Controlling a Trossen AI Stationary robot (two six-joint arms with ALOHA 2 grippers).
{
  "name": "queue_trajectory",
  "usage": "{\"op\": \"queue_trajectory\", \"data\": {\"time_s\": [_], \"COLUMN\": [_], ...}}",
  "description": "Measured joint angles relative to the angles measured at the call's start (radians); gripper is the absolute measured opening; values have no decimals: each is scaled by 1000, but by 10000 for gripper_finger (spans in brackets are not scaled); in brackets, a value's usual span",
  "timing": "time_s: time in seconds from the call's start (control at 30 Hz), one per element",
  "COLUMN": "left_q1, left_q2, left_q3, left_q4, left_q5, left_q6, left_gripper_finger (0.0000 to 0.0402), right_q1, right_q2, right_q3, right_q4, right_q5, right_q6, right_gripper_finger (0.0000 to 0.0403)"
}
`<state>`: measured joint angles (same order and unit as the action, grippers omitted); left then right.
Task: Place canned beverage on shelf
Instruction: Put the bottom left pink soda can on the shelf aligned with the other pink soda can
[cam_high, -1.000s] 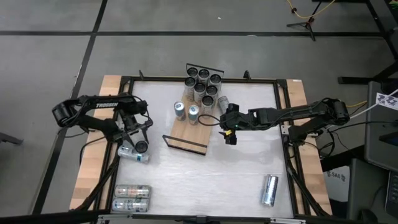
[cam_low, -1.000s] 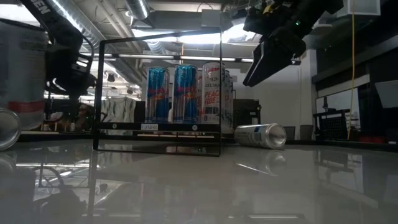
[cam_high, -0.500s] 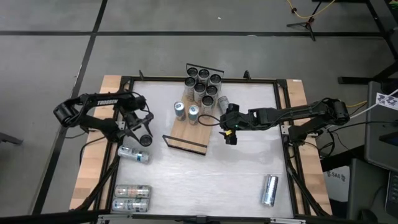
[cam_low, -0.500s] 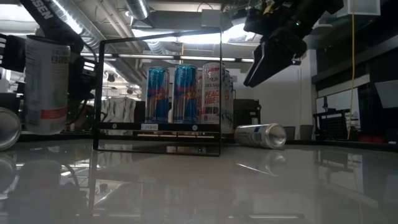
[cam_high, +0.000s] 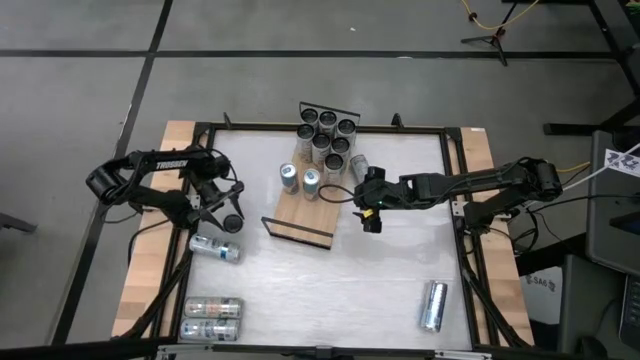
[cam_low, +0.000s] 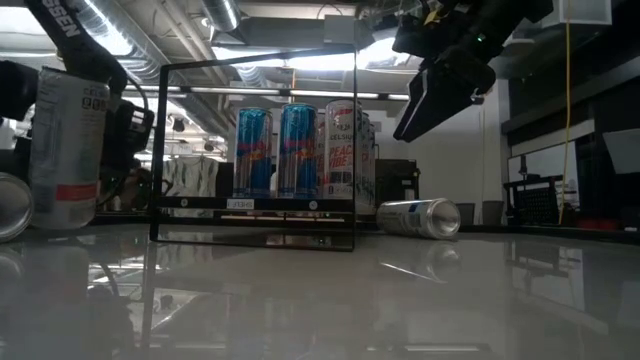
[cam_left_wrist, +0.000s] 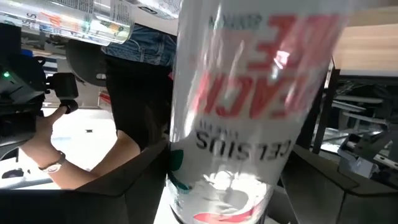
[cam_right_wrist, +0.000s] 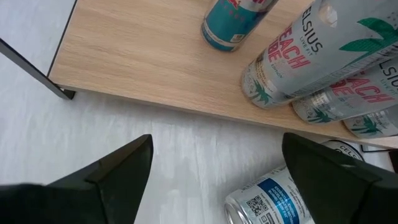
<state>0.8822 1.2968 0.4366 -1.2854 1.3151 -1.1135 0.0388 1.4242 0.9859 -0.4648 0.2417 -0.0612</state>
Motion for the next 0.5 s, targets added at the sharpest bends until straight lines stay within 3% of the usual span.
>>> {"op": "queue_trajectory", "data": {"time_s": [0.5], "left_q1": [1], "left_q2": [0], "left_q3": [-3], "left_q4": [0], "left_q5": [-34], "left_q6": [1], "left_gripper_finger": [281], "right_q1": [0], "right_q2": [0], "right_q3": [0], "right_q4": [-10], "right_q5": [0], "right_q6": [0], "right_gripper_finger": [351]}}
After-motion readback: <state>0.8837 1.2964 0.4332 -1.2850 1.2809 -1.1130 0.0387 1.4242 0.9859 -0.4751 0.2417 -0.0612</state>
